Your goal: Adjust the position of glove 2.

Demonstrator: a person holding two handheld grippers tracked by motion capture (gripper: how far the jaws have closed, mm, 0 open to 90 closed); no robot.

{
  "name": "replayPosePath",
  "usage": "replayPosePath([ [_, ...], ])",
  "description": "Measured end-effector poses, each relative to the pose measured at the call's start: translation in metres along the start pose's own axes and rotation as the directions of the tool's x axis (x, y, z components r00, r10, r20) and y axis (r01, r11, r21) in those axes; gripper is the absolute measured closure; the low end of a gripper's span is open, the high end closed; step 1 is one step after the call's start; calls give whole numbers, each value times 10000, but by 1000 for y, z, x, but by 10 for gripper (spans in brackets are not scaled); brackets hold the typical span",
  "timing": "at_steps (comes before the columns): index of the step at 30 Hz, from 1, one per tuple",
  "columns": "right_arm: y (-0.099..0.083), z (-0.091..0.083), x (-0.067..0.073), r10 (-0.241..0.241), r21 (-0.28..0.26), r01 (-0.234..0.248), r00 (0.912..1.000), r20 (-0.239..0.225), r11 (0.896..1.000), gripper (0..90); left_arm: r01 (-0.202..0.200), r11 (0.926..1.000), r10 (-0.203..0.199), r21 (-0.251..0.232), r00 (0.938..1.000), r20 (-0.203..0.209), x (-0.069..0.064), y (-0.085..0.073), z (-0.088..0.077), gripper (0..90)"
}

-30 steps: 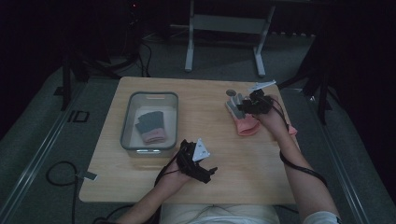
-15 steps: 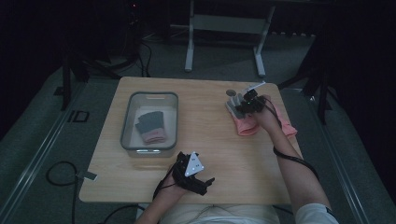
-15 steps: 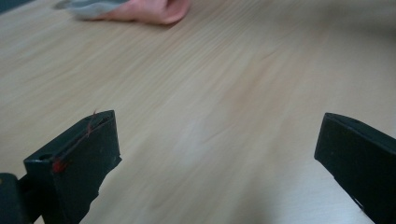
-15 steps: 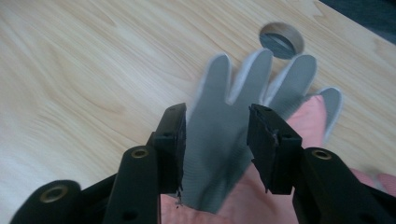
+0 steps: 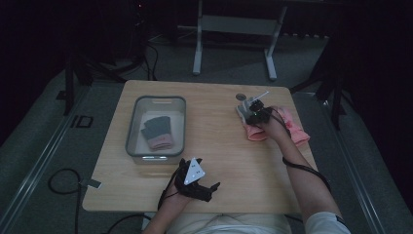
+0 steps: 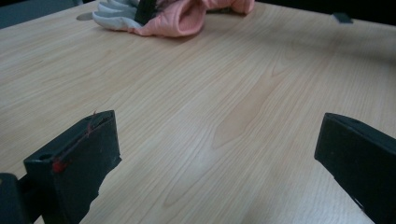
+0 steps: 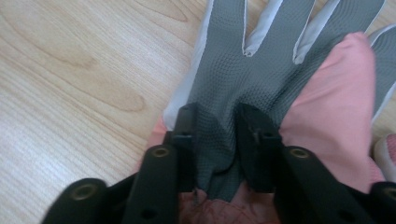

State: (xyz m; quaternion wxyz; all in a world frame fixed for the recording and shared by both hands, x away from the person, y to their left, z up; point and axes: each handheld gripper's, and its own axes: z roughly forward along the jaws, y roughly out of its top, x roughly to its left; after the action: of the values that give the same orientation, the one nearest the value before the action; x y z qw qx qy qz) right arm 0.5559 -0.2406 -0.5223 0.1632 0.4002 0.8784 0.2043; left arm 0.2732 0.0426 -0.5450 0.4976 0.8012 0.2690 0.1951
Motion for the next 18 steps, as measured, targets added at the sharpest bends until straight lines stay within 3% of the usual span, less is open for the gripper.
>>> replayPosePath([
  [5, -1, 0, 1, 626, -90, -625, 9980, 75, 9980, 813, -229, 9997, 229, -30, 9996, -144, -1, -4, -3, 0],
  [8, -4, -2, -1, 1480, -378, -1479, 9890, -18, 9883, 852, -61, 9989, 44, -458, 9994, -357, -2, -7, -5, 0],
  [11, -4, -9, 1, 1727, -689, -1708, 9847, 216, 9829, 879, -140, 9990, 125, -424, 9993, -351, -2, -6, -2, 0],
  [14, -2, -26, 7, 1878, -1139, -1836, 9818, 275, 9764, 885, -136, 9996, 128, -265, 9995, -293, -2, -8, 1, 0],
  [18, 2, -62, 20, 2166, -1954, -2105, 9762, 99, 9579, 887, -64, 9998, 60, -194, 9998, -215, -1, -9, 2, 0],
])
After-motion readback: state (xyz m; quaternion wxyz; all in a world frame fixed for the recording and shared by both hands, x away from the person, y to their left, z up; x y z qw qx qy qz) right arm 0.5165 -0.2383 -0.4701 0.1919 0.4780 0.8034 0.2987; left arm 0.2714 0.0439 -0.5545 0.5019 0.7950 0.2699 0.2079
